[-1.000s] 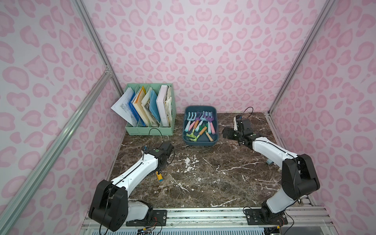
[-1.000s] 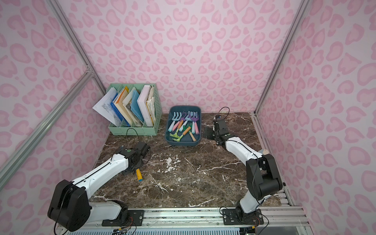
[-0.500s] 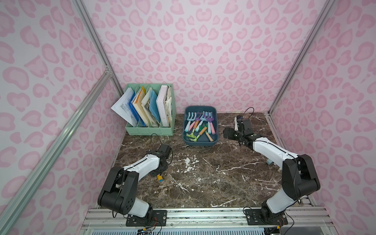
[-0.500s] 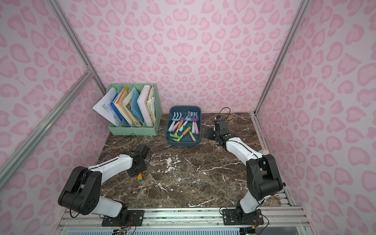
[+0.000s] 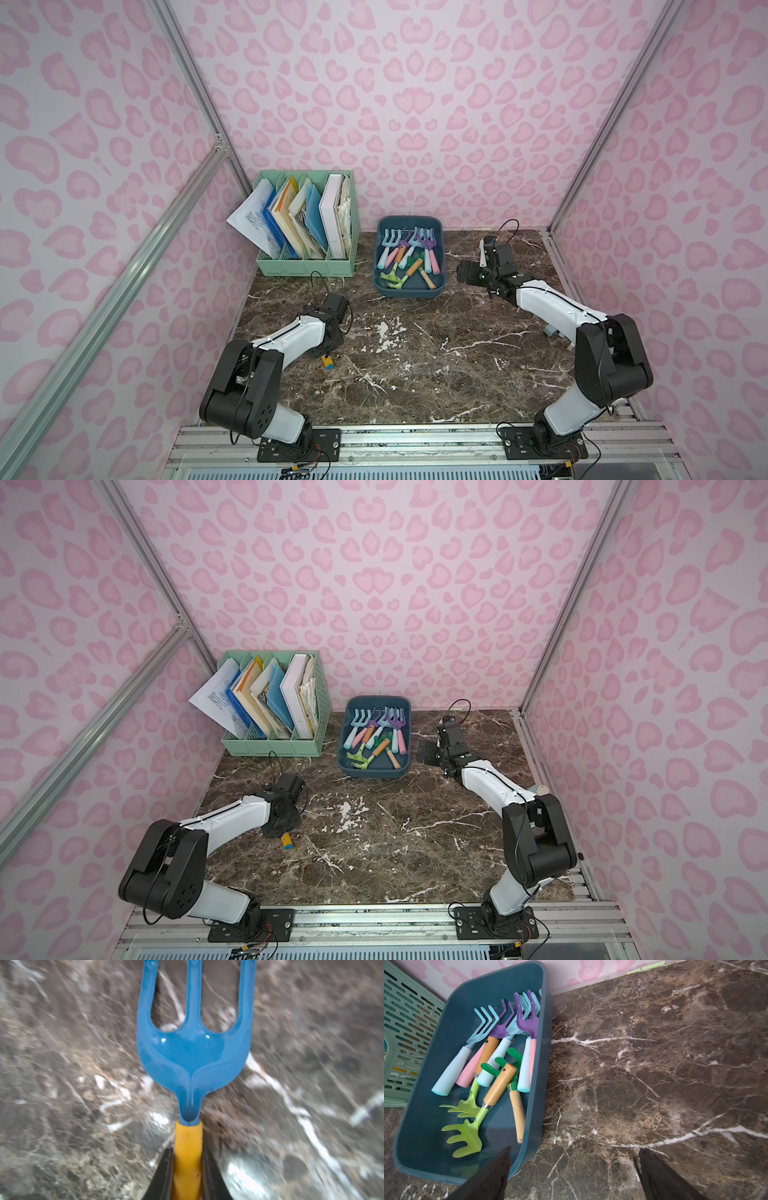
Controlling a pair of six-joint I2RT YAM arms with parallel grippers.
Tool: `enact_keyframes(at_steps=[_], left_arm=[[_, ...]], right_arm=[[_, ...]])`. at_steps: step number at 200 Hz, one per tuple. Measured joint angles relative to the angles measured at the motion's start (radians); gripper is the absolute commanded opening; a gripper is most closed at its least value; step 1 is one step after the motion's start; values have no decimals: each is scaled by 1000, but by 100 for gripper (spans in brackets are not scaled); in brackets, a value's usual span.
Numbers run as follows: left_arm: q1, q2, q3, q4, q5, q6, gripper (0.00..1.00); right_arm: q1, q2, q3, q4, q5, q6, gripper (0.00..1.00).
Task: Take the hand rake out of the storage box
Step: Place the rake at the center of the board.
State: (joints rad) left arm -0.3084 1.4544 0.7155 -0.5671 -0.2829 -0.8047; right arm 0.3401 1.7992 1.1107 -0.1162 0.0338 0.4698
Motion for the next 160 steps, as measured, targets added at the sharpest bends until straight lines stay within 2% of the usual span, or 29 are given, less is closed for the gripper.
enact_keyframes(at_steps=[37, 60, 98, 114, 126, 160], left_arm=[[-96, -39, 65, -54, 95, 106, 15], [-109, -32, 69, -63, 141, 157, 19], [-139, 37, 86, -55, 189, 220, 16], [-151, 61, 103, -55, 192, 231, 21], [-151, 75, 110, -58, 191, 233, 31], [-153, 78, 113, -73, 187, 233, 48]], right_arm=[[-2, 7, 1, -1, 7, 0, 98], [-4, 7, 1, -1, 7, 0, 98], [-5, 2, 1, -1, 11, 0, 98], [-6, 2, 1, -2, 11, 0, 98], [-6, 2, 1, -2, 11, 0, 98], [-6, 2, 1, -3, 11, 0, 98]])
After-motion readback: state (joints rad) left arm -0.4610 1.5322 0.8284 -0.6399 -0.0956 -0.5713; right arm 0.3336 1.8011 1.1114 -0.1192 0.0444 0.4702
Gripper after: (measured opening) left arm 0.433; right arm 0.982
